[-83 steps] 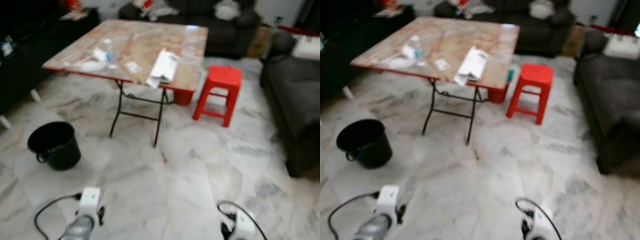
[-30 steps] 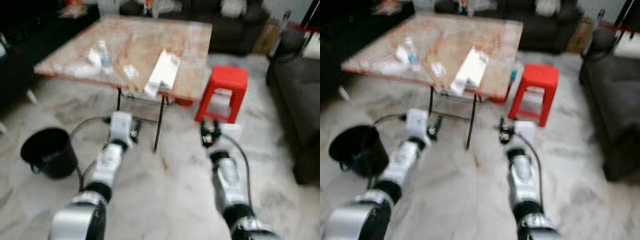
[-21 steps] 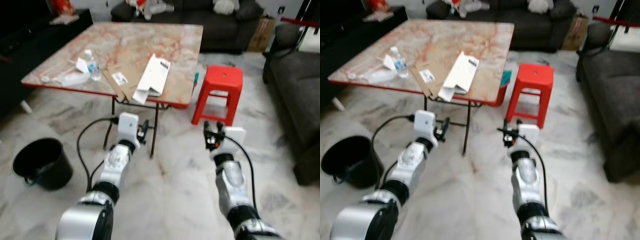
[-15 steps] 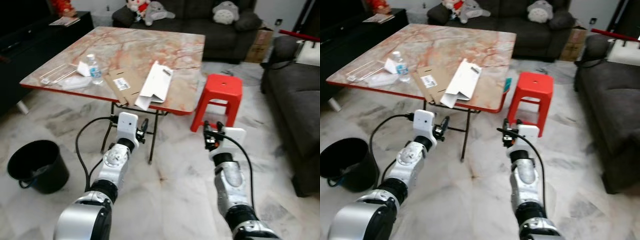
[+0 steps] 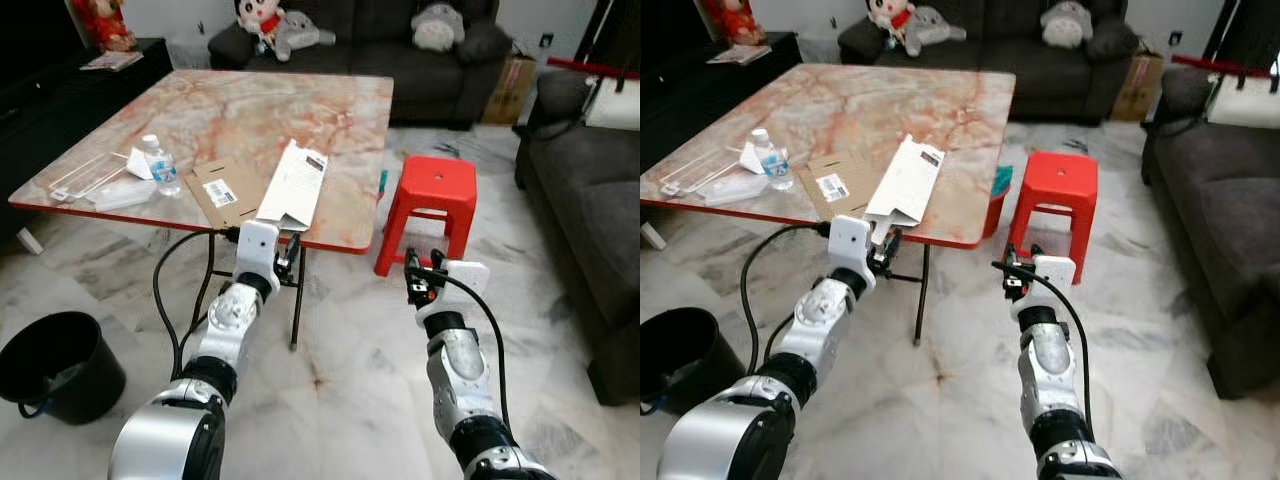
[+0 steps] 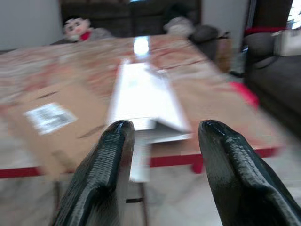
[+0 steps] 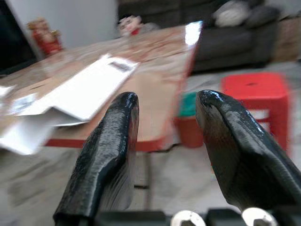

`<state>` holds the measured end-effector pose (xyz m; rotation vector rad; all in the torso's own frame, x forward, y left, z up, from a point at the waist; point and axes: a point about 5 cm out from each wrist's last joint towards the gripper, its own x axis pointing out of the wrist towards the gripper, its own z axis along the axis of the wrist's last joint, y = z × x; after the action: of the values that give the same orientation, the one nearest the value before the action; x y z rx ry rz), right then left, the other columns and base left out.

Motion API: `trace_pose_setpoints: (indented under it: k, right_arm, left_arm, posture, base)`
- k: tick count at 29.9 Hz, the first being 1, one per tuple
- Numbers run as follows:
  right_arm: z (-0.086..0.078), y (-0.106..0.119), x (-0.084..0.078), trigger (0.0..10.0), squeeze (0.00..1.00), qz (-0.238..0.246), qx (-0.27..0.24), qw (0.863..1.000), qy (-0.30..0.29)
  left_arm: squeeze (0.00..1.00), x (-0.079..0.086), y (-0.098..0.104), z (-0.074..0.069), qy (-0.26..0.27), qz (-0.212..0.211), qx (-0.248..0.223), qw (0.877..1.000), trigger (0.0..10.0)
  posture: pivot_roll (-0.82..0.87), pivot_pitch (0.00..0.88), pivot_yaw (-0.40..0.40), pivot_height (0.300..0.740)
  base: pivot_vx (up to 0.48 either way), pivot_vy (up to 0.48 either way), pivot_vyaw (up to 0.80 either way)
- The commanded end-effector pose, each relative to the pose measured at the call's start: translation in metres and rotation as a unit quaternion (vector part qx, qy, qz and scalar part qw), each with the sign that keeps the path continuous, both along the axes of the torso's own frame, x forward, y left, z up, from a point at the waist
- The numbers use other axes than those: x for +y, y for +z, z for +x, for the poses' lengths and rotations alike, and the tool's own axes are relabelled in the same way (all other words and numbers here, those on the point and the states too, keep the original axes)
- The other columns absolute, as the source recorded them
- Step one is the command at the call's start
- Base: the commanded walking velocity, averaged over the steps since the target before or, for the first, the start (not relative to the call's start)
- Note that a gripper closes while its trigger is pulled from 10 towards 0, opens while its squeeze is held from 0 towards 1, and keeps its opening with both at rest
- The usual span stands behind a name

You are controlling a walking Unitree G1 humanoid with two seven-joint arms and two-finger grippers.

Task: Picking trash to rubbish bin

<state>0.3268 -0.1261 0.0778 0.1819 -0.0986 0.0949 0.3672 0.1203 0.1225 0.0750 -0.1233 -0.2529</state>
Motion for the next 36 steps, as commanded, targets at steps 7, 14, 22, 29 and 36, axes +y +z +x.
trace_pose_setpoints:
  k: [7,14,22,29,36]
  right_arm:
    - [-0.0012,0.0013,-0.0035,10.0,0.0,0.001,-0.007,1.0,-0.009]
    - [-0.0026,-0.0002,-0.005,10.0,0.0,0.003,-0.005,1.0,-0.015]
    - [-0.0029,-0.0002,-0.0075,10.0,0.0,0.006,-0.005,1.0,-0.023]
    - [-0.0011,0.0015,-0.007,10.0,0.0,0.004,-0.005,1.0,-0.017]
    - [0.0022,0.0038,-0.0057,10.0,0.0,0.006,-0.005,1.0,-0.016]
  left_arm:
    - [0.0,-0.0026,0.0086,0.0022,-0.003,-0.008,-0.017,1.0,10.0]
    - [0.0,-0.0018,0.0098,0.0023,-0.003,-0.009,-0.02,1.0,10.0]
    - [0.0,-0.0031,0.0104,0.0022,-0.004,-0.012,-0.021,1.0,10.0]
    - [0.0,-0.0036,0.011,0.0018,-0.002,-0.015,-0.024,1.0,10.0]
    - [0.0,-0.0025,0.0112,0.0008,0.002,-0.018,-0.029,0.999,10.0]
  posture:
    - [0.15,0.034,0.064,0.74]
    - [0.15,0.041,0.071,0.74]
    - [0.15,0.043,0.067,0.74]
    - [0.16,0.04,0.058,0.74]
    - [0.18,0.038,0.055,0.74]
  base:
    - [0.375,0.0,0.0]
    - [0.379,0.0,0.0]
    - [0.375,0.0,0.0]
    - [0.374,0.0,0.0]
    - [0.132,0.0,0.0]
